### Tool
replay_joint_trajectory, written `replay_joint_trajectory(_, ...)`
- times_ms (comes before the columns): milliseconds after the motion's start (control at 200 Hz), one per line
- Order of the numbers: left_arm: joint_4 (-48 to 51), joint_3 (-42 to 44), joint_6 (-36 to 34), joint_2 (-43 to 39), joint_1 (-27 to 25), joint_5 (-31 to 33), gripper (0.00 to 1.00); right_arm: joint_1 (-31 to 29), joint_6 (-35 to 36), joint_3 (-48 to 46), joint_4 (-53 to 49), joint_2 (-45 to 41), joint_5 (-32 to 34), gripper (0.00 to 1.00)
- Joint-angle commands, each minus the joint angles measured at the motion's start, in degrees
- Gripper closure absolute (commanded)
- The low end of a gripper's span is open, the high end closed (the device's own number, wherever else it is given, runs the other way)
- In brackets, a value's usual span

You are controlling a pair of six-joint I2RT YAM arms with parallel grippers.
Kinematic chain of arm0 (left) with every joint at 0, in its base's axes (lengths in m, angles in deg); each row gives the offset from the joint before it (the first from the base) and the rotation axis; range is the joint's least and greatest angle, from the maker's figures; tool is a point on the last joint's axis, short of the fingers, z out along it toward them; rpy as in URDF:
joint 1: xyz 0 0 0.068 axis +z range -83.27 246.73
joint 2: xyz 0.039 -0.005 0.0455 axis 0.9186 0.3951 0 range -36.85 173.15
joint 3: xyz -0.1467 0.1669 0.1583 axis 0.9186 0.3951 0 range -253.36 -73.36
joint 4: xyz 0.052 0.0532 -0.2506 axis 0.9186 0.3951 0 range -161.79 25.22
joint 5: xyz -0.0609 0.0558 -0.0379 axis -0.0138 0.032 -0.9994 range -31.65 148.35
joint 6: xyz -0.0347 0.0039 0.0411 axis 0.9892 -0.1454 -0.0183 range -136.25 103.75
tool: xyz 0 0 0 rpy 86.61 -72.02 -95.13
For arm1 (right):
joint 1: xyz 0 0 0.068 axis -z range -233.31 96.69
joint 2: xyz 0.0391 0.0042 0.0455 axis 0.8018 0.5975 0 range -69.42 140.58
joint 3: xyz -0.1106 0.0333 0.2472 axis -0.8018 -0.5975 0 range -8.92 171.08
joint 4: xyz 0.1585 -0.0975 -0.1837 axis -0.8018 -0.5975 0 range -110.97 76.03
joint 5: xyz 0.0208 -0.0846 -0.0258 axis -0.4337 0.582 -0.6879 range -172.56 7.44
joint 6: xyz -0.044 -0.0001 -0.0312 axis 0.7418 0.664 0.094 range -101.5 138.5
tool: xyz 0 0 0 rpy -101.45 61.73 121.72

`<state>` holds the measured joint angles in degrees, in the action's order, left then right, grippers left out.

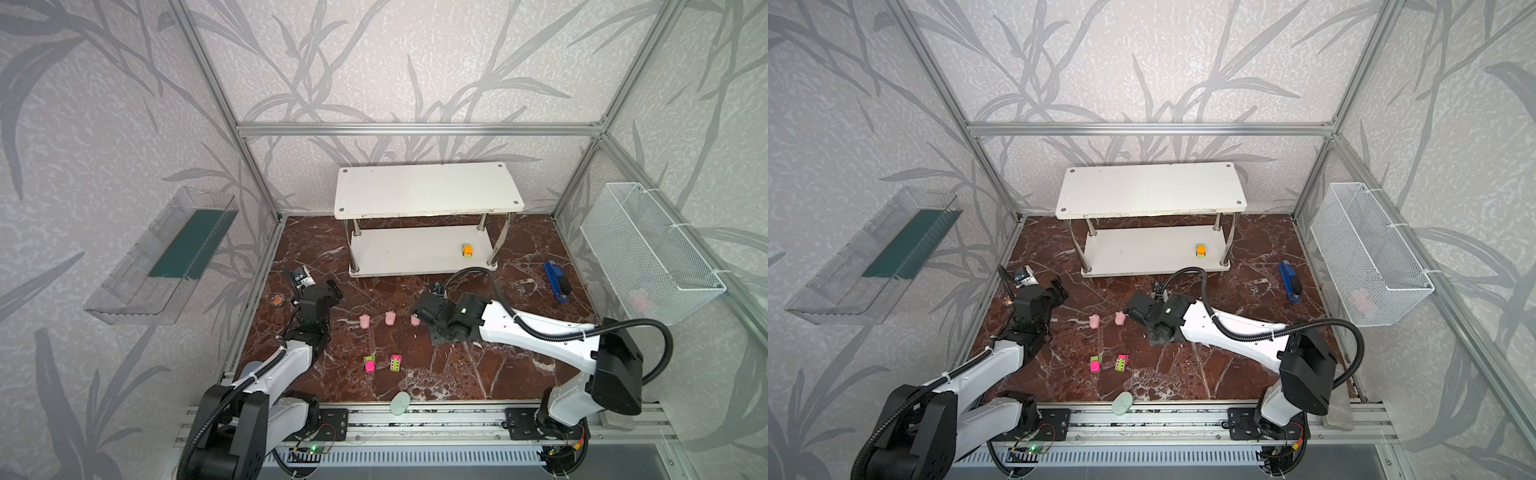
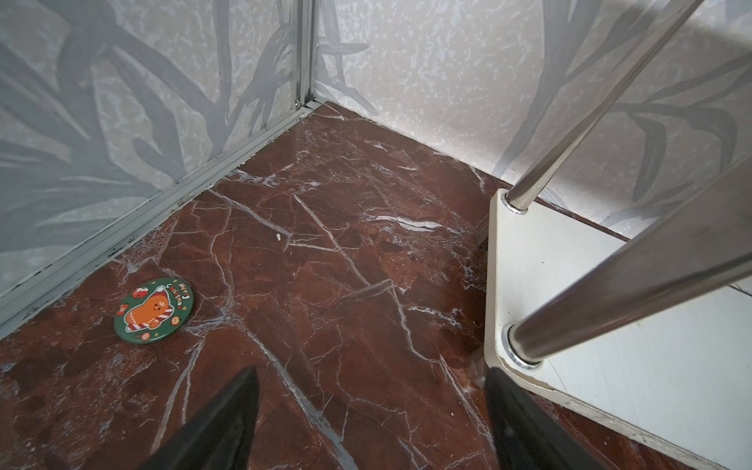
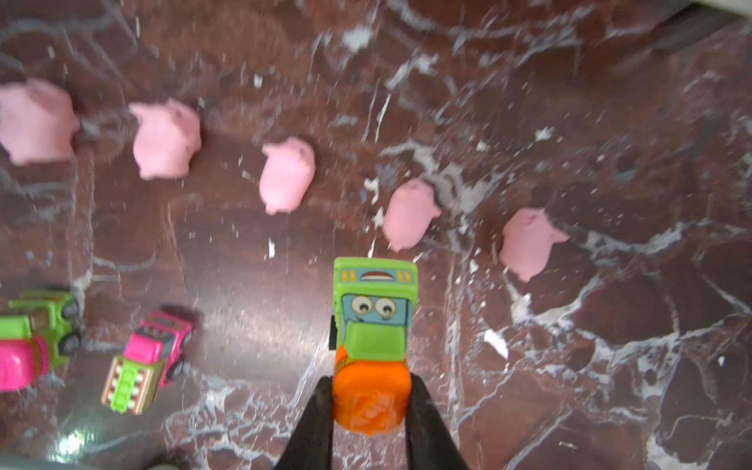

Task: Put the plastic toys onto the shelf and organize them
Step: 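Carry the second truck with the right gripper onto the lower shelf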

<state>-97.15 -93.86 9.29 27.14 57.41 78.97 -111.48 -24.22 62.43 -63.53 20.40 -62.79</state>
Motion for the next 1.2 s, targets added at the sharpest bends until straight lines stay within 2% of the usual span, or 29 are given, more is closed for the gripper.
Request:
replay_joint_trajectory(0,-0.4,0.6,1.0,-0.3,0.2,0.2,0.15,5.1,5.7,3.7,2.9,-0.7,3.3,0.79)
replay_joint_trajectory(210,0.2,0.0,0.9,0.0,0.2,0.2,0.15,13.4,14.0,10.5,7.1,5.1,2.8,0.79)
replay_joint_trajectory(485,0.9,-0.8,0.5,0.2,0.2,0.3,0.15,19.6,19.7,15.6,13.8,13.6,2.0,0.79)
replay_joint_trajectory(765,1.7,-2.4,-0.6,1.1,0.2,0.7,0.15,23.7,21.4,18.1,20.2,19.1,-0.2,0.79)
replay_joint_trajectory(1195,1.1,-3.1,0.0,3.0,0.2,0.6,0.15,27.1,23.0,26.2,17.7,27.0,-2.7,0.78)
